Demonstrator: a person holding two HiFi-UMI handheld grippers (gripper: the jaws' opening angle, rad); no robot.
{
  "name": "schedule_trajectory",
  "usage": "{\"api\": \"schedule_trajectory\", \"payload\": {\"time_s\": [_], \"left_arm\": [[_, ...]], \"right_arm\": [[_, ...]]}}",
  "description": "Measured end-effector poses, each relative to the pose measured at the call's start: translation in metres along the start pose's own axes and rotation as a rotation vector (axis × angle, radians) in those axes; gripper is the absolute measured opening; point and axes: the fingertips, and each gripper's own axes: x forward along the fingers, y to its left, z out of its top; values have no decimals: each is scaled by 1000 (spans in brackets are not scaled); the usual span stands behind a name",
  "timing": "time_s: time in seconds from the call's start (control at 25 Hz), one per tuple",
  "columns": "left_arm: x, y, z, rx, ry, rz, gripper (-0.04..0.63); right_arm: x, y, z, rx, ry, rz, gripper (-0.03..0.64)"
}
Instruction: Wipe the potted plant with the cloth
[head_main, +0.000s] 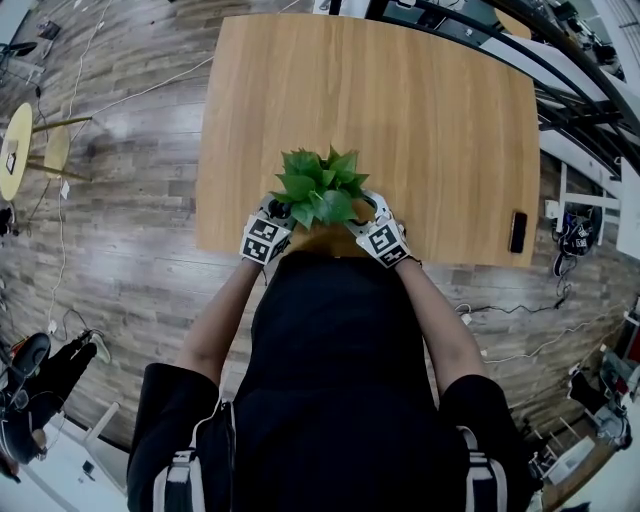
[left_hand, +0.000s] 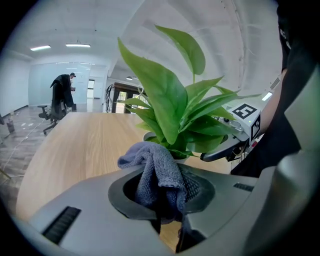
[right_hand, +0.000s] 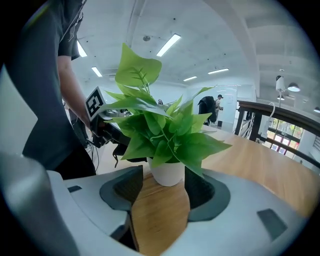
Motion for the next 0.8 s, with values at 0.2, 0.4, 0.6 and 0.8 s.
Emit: {"api": "schedule_trajectory", "payload": {"time_s": [0.2,0.4,0.6,0.8], "left_arm": [[-7,1,-8,-39,5,43,115],[-39,-14,-7,-83,-47,44,115],[-91,-43,13,-37,-189,81,114],[-146,-101,62,70,-400,132,114]], "right_arm": [[-9,1,-1,8,-7,-24,246],[-51,-4,10,90,-106,-132,236],[-100,2,36,189,-246,-179,46],[-139,30,88,187,-382,-133,25]]}}
